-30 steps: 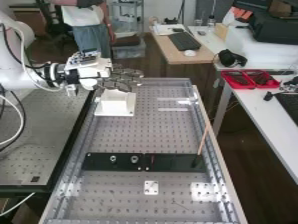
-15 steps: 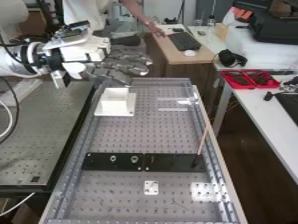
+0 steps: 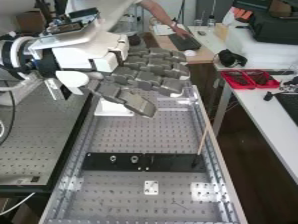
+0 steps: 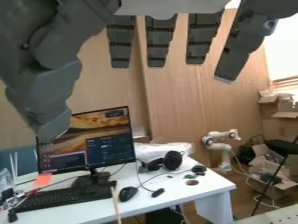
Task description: Grab the smaller nut and place it in the white container
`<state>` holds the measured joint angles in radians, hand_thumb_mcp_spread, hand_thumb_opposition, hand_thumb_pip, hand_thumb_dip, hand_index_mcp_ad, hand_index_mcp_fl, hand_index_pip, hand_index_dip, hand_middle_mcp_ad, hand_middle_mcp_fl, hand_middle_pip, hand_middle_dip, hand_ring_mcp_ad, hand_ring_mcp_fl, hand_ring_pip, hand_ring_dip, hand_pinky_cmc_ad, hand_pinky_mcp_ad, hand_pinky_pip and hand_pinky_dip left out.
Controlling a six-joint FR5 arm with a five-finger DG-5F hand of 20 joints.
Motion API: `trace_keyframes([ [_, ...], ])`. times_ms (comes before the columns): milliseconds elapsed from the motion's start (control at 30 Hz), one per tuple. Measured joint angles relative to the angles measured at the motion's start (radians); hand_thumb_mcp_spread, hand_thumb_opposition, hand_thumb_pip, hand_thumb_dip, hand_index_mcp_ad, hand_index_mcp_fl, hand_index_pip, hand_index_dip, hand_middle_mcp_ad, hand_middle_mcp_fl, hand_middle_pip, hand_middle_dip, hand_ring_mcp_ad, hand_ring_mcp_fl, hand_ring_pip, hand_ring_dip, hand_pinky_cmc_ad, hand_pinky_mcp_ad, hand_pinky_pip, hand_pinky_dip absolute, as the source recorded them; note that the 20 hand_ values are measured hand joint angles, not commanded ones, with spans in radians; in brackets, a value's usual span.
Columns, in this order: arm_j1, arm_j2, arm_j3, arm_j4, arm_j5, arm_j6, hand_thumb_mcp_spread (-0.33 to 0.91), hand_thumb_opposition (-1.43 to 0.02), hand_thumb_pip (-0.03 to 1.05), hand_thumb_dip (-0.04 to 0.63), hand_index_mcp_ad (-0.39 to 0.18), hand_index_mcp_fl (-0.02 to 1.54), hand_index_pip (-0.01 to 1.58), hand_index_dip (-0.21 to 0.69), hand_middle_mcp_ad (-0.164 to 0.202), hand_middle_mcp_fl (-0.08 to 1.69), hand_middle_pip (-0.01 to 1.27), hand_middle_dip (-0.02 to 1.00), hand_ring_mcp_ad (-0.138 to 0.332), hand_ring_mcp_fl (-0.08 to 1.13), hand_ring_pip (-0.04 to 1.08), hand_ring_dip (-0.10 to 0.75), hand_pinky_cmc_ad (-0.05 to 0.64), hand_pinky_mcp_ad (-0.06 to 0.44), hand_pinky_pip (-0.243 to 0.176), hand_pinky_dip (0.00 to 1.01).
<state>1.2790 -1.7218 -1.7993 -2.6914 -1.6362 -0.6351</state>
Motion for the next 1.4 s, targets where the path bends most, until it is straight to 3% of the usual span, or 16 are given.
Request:
trace_keyframes([
  [400, -0.016, -0.094, 0.074, -0.036, 0.022, 0.034, 0.15, -0.76, 0.68, 0.173, -0.157, 0.12, 0.1, 0.204, 0.021, 0.02, 0.11, 0.2, 0.155, 0.01, 0.1, 0.082, 0.328, 0.262, -0.075, 0.54],
  [1333, 0.001, -0.096, 0.098, -0.061, -0.029, 0.001, 0.15, -0.76, 0.71, 0.173, -0.157, 0.12, 0.09, 0.204, 0.021, 0.02, 0.11, 0.2, 0.155, 0.01, 0.1, 0.079, 0.344, 0.265, -0.073, 0.53],
  [1400, 0.002, -0.094, 0.096, -0.062, -0.029, 0.0, 0.15, -0.76, 0.71, 0.173, -0.157, 0.12, 0.09, 0.204, 0.021, 0.02, 0.11, 0.2, 0.155, 0.01, 0.1, 0.079, 0.344, 0.264, -0.087, 0.52],
])
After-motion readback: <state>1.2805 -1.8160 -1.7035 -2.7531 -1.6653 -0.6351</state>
